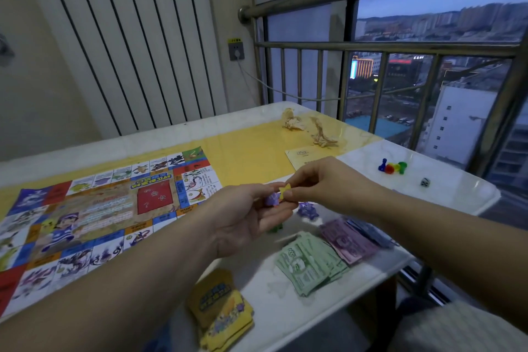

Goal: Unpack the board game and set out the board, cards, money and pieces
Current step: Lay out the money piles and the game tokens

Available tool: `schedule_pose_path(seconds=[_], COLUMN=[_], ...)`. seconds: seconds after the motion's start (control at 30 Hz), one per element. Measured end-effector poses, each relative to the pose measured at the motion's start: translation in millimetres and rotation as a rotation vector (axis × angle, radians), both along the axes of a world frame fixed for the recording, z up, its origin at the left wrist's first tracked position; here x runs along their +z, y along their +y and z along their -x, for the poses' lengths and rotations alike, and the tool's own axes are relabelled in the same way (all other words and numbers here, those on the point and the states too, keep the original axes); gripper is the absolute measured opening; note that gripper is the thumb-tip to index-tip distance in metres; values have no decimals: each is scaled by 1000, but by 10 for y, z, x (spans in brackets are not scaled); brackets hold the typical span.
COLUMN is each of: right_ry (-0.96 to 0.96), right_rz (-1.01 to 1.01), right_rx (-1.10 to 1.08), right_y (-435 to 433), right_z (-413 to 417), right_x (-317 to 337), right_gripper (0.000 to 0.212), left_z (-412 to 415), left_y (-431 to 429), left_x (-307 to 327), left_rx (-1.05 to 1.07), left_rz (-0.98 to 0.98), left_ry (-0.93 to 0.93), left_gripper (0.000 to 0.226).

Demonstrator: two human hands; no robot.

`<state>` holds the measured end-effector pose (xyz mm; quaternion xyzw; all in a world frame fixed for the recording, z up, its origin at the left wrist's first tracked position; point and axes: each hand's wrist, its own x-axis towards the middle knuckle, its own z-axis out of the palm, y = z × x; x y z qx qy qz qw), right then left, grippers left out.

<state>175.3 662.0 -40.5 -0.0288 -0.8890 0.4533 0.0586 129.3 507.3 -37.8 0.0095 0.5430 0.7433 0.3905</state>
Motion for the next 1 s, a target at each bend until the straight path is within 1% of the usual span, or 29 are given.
schedule_pose_path(seconds=[0.1,0.23,0.33,0.43,0.63,0.7,0.8,0.87,0.93,1.0], right_ry=[9,-9,-10,-6,-46,-35,3,34,38,26], right_rz=[35,50,-10,-52,-262,-270,-300,-260,-128,-85], right_rx=[-61,-158,-213,-249,-175,-176,-208,-203,-116,-32], right_y=[129,388,596,760,793,786,754,688,568,447], right_z=[-42,-86,-121,-155,-118,-88,-76,-88,-123,-149], right_x=[29,82,94,70,-65,-116,-116,-81,-41,-29], right_gripper=[7,9,11,10,11,14,22,24,24,21], left_z=[-14,8,22,46,87,90,103,111,102,87], left_y=[63,113,164,204,262,277,301,327,365,413], left_x=[65,59,13,-40,-97,-109,-126,-139,-140,-128], left_rx=[-3,-13,-4,-21,-26,-18,-13,-21,-39,-62], left_rz=[-20,-5,12,36,161,193,204,194,166,150], left_ry=[-29,2,38,96,273,310,317,303,282,274], left_gripper=[22,29,32,30,20,17,15,15,15,17])
